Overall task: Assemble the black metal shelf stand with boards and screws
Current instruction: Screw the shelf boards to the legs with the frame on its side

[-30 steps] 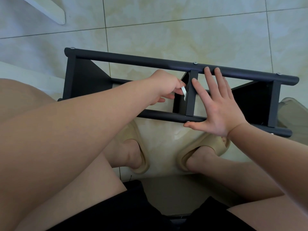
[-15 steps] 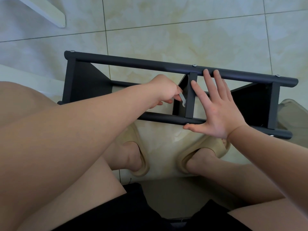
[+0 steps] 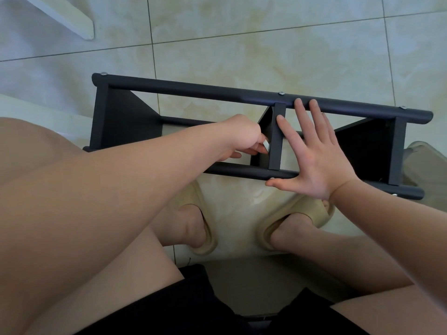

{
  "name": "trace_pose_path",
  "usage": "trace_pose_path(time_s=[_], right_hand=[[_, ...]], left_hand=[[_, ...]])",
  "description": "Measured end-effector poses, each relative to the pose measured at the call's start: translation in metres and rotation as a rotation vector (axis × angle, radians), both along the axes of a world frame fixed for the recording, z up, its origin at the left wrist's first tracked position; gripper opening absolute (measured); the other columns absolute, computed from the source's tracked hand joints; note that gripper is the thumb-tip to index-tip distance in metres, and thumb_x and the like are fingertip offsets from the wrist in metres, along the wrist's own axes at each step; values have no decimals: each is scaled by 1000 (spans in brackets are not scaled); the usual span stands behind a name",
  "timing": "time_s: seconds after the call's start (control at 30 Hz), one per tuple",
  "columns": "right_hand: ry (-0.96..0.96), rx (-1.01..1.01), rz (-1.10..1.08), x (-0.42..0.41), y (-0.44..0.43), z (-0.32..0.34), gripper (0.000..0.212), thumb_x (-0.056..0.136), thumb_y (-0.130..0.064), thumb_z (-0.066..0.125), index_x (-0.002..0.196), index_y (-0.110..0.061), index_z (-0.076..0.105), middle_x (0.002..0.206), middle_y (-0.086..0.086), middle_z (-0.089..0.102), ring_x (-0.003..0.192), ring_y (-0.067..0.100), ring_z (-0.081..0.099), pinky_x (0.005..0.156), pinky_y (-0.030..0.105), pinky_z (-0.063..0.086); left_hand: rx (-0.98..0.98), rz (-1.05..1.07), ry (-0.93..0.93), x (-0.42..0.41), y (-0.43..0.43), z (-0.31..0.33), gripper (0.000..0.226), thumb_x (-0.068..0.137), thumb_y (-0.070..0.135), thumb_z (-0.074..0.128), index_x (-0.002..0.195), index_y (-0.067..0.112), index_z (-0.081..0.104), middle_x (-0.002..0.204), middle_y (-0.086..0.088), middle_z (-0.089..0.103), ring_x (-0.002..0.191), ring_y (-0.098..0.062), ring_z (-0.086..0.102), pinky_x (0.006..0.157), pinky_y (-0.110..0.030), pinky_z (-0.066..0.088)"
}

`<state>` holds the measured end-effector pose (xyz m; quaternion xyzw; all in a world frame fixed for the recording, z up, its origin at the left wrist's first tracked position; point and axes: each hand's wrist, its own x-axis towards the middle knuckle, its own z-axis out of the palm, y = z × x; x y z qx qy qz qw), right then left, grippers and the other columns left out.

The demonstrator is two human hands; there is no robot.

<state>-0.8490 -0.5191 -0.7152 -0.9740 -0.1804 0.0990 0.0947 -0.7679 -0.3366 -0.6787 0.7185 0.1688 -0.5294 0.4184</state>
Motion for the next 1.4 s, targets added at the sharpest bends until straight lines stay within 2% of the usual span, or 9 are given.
trace_pose_path(time_s=[0.3,0.6,0.77,0.87,1.0,1.17,1.3,1.4], right_hand=[[1,-2,-3,-1,-1,-1,118,74,-92,38,162,-17,14,168,19,0,154,44,-4,123,58,8],[-4,-3,0,-1,-1,-2,117,75,-93,36,162,-17,14,168,20,-1,154,44,-5,123,59,8],[4,-10,-1,0,-1,-1,117,76,-95,30,162,-17,13,168,19,-1,154,43,-5,123,57,6],[3,-10,0,0,0,-1,117,76,-95,29,162,-17,12,168,19,-1,154,44,-5,123,57,6],[1,-10,1,-1,0,-1,117,76,-95,30,162,-17,13,168,20,-1,153,44,-4,123,58,8],[-3,-5,2,-1,0,-1,118,75,-93,35,162,-16,14,168,20,0,153,45,-3,123,58,7],[2,-6,-4,0,0,0,118,75,-93,36,162,-17,14,168,20,0,153,45,-4,124,57,6],[5,-3,-7,-1,0,0,119,74,-93,38,162,-17,14,168,19,0,153,44,-4,124,57,5]], left_hand=[[-8,-17,46,1,2,-2,18,104,19,43,96,19,59,80,6,74,93,-8,63,97,-35,42],[30,-85,34,3,4,-1,19,105,21,40,95,22,56,73,10,74,106,-13,59,102,-40,39],[54,-114,-2,4,6,0,16,105,19,42,102,21,58,73,12,73,104,-11,60,95,-37,41],[54,-152,-16,4,8,0,16,105,17,43,111,20,58,78,12,73,107,-11,59,95,-36,41],[54,-222,-27,3,9,0,19,103,15,44,112,20,60,91,11,73,112,-13,58,102,-39,41],[50,-311,-61,2,14,-1,21,101,12,48,96,22,65,109,6,71,114,-13,58,102,-40,43],[51,-379,-119,1,17,-3,23,99,10,51,87,24,65,117,2,68,113,-16,58,96,-37,44],[46,-456,-166,1,19,-3,24,99,9,50,85,23,64,105,0,63,102,-18,55,80,-34,41]])
